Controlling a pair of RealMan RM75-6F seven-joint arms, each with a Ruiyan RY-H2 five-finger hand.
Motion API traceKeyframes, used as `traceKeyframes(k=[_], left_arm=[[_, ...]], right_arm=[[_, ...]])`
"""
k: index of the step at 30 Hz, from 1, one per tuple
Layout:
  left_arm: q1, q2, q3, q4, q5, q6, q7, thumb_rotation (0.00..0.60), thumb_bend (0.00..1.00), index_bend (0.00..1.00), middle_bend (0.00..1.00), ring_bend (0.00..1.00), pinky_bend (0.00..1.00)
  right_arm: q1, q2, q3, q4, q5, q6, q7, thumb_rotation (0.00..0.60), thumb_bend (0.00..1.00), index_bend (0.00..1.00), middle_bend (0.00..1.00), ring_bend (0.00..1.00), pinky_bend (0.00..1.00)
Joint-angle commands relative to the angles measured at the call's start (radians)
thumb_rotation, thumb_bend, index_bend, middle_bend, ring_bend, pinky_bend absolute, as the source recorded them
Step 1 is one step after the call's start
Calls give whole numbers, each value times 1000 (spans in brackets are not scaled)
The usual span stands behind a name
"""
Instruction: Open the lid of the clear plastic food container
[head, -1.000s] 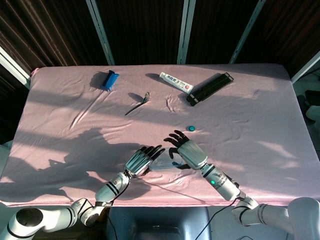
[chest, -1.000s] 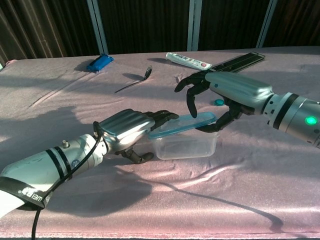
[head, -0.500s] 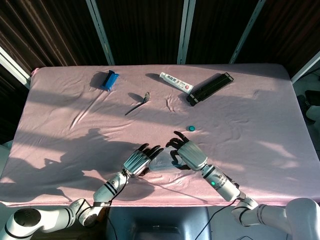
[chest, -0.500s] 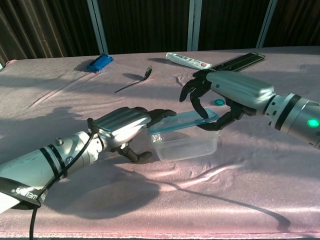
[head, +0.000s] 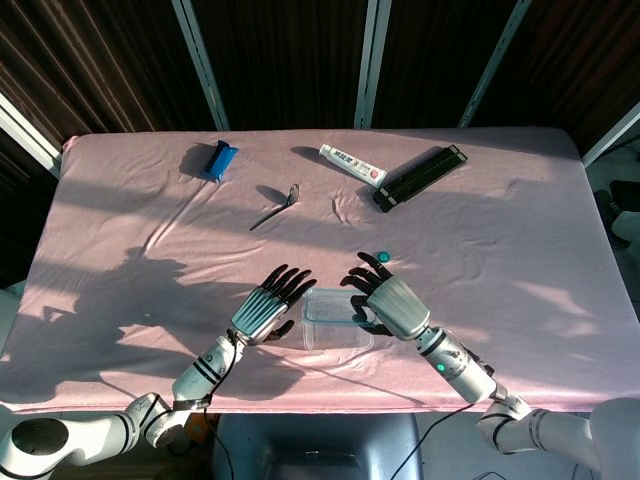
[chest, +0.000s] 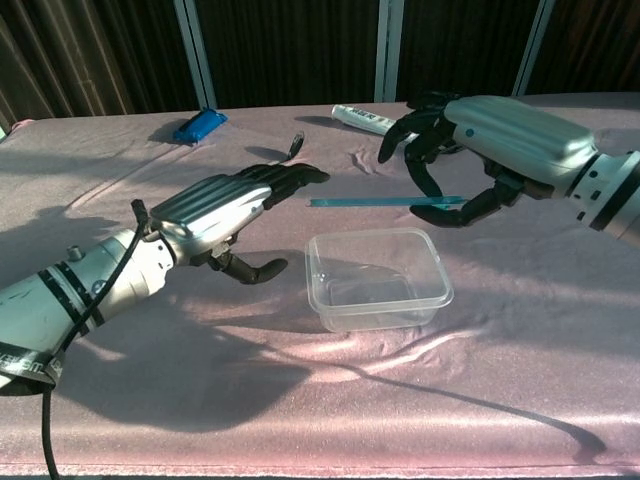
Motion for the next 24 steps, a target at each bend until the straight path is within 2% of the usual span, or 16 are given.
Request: traceKeyframes(k=[1,6,10,13,15,18,20,24], left_arm=[[11,24,-2,-17,-1,13,4,600,348,0,0,0,0],[37,71,3,-46,-7,33,13,600,350,0,0,0,0],[63,99,4,-54,-19,51,3,600,348,0,0,0,0],[79,113,6,-50,-31,52,-16,600,349,0,0,0,0],[86,119,8,-44,-35,53,-23,600,347,0,0,0,0],[98,129,10,-39,-39,56,-31,600,347,0,0,0,0],[106,139,11,-40,-40,62,-37,600,346,0,0,0,0],[128,169,17,-60,-34,87,-50,600,346,0,0,0,0]], right_arm=[[-13,25,7,15,13,7,-28,600,702,846,415,273,190],[-37,55,17,79,76,-26,-42,600,702,839,415,273,195],[-49,48,18,155,127,-81,-31,600,701,779,415,264,195],[-50,29,12,208,154,-132,-21,600,700,616,395,218,167],[-49,20,5,231,161,-157,-18,600,661,451,346,171,123],[-49,20,-8,244,169,-197,-24,600,482,157,236,90,28],[-50,33,-18,231,171,-219,-26,600,344,41,174,44,2],[-58,92,-42,151,176,-260,-46,600,144,0,71,0,0]])
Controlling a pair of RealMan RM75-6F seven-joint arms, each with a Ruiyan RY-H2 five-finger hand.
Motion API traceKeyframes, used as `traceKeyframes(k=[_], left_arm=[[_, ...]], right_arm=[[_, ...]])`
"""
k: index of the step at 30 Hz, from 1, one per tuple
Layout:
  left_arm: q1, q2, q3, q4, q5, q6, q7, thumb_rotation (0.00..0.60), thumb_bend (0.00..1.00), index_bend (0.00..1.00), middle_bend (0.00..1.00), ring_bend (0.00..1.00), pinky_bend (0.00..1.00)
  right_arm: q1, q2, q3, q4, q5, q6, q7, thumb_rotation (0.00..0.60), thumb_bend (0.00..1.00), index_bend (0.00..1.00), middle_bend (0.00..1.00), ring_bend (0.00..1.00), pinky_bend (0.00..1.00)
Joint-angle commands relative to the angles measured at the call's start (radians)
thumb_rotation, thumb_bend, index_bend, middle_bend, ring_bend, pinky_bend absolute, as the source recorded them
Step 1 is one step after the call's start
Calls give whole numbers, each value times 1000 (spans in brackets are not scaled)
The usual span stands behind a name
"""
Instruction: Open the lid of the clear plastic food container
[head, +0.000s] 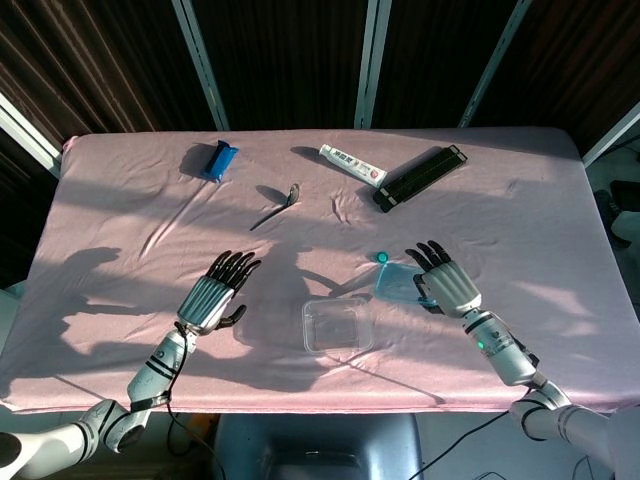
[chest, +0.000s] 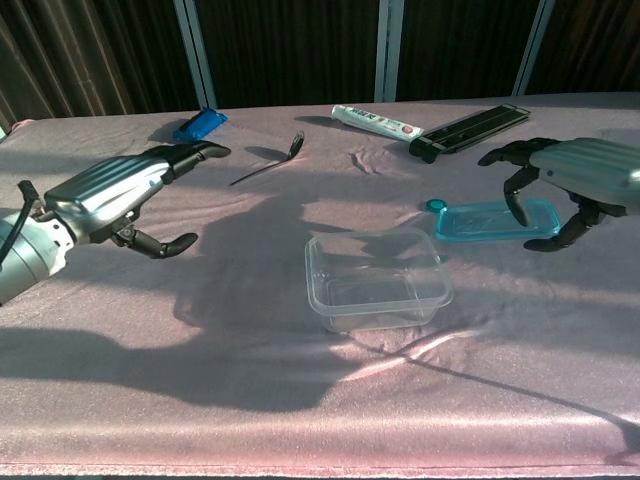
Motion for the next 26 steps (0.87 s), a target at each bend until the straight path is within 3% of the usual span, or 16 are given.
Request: traceKeyframes(k=[1,7,11,15,19,23,26], left_arm=[[21,30,10,-26,7,23,-5,600,347,0,0,0,0],[86,145,44,-157,27,91,50,600,337,0,0,0,0],[182,282,87,-306,10,168,159,600,337,0,0,0,0],[330,408,138,-462,-76,280,310,600,341,0,0,0,0],[456,424,153,-510,-121,414,384,600,348,0,0,0,0],[506,409,156,-470,-97,463,374,600,350,0,0,0,0],[518,426,147,-472,-73,474,318,600,350,0,0,0,0]], right_arm=[[-12,72,-29,-100,10,-44,-19,600,127,0,53,0,0],[-49,229,-71,-317,15,-56,-47,600,93,0,0,0,0],[-148,348,-90,-479,36,73,-155,600,90,0,0,0,0],[-311,435,-104,-631,87,297,-298,600,90,0,0,0,0],[-459,424,-99,-662,92,522,-326,600,90,0,0,0,0],[-514,418,-81,-654,82,602,-319,600,90,0,0,0,0],[-523,418,-66,-656,93,596,-310,600,90,0,0,0,0]])
